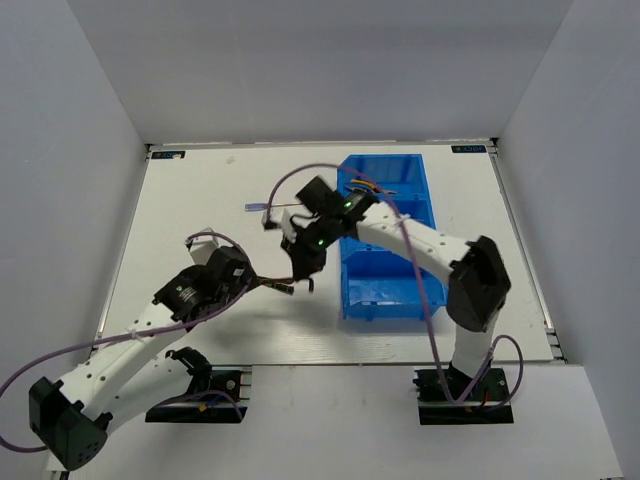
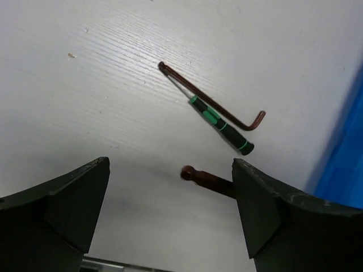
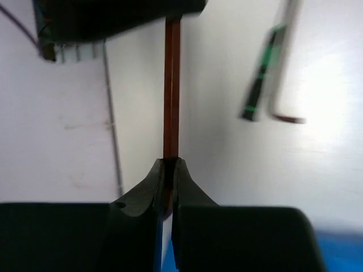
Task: Sort the tools into containers
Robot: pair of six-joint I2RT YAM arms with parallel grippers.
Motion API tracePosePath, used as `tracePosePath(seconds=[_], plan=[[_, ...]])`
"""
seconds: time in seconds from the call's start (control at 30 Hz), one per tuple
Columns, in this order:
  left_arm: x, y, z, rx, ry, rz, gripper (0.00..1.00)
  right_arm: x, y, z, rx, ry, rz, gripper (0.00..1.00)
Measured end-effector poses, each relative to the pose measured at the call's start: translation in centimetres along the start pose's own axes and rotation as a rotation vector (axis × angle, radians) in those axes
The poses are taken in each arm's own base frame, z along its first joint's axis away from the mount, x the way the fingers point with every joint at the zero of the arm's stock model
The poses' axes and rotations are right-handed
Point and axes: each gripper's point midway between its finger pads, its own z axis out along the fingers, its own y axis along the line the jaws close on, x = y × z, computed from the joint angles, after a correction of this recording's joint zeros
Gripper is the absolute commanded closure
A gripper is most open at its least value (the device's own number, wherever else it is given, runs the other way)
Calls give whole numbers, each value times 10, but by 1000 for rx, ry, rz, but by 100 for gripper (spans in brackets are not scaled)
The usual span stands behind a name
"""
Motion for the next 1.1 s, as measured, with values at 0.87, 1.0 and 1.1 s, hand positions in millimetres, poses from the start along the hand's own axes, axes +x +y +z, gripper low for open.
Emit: tracePosePath(seconds=[0.87, 1.0, 1.1], plan=[[4, -109, 86, 60, 66, -196, 48, 145, -190, -215, 695, 187, 50, 39], [14, -112, 101, 32, 89, -196, 59, 149, -187, -217, 664, 161, 61, 38], [24, -109, 109, 6, 116, -189, 59, 147, -179, -219, 650, 115, 75, 38]])
